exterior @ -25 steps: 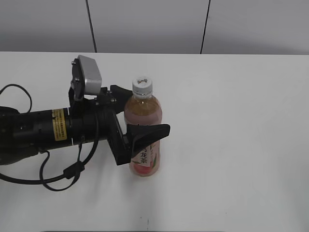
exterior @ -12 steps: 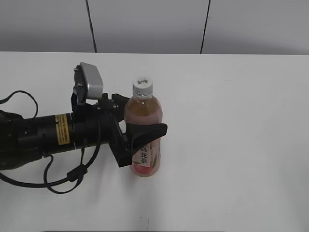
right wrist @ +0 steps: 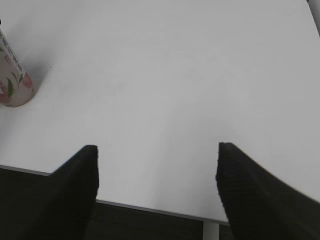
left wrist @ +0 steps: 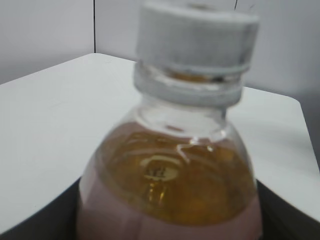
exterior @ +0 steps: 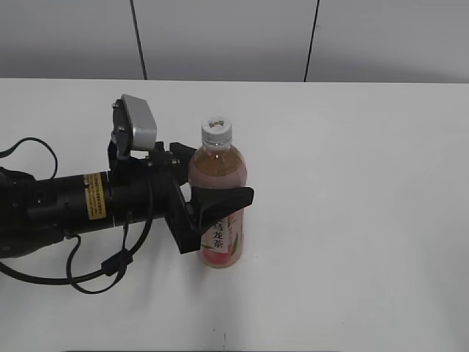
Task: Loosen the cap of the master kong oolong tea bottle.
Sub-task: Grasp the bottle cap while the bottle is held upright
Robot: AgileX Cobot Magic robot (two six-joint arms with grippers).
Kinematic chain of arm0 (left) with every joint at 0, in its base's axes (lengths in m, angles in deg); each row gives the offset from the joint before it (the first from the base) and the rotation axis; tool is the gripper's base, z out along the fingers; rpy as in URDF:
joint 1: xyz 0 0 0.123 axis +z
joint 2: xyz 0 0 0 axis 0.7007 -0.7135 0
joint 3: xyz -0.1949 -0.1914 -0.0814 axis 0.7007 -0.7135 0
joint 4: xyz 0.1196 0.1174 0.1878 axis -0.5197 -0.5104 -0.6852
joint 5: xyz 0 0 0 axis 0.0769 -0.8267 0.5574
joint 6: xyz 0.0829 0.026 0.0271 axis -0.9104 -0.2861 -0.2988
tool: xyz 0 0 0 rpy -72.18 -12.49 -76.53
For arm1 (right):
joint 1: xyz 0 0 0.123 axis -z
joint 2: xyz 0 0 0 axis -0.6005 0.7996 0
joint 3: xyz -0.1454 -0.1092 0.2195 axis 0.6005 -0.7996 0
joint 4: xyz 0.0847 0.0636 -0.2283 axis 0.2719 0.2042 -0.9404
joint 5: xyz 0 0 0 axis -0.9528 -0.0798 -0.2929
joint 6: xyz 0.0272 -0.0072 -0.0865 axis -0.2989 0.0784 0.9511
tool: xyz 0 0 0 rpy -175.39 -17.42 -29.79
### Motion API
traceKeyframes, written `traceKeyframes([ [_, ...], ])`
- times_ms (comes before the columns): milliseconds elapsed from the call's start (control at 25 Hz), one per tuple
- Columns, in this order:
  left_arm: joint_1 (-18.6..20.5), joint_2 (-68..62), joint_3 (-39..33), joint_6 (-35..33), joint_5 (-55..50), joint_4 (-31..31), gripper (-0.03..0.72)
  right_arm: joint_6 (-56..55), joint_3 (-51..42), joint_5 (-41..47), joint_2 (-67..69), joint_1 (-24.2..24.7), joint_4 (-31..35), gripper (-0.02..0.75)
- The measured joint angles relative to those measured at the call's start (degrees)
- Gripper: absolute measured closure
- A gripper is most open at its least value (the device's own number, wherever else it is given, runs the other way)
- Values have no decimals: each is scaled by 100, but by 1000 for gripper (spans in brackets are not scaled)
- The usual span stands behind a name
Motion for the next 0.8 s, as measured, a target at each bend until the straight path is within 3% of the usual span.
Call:
traceKeyframes([
  [520,0,0,0,0,0,5,230,0,0,-6,16,0,25,183],
  [800,0,0,0,0,0,11,230,378,98,-589,1137,0,273,192],
])
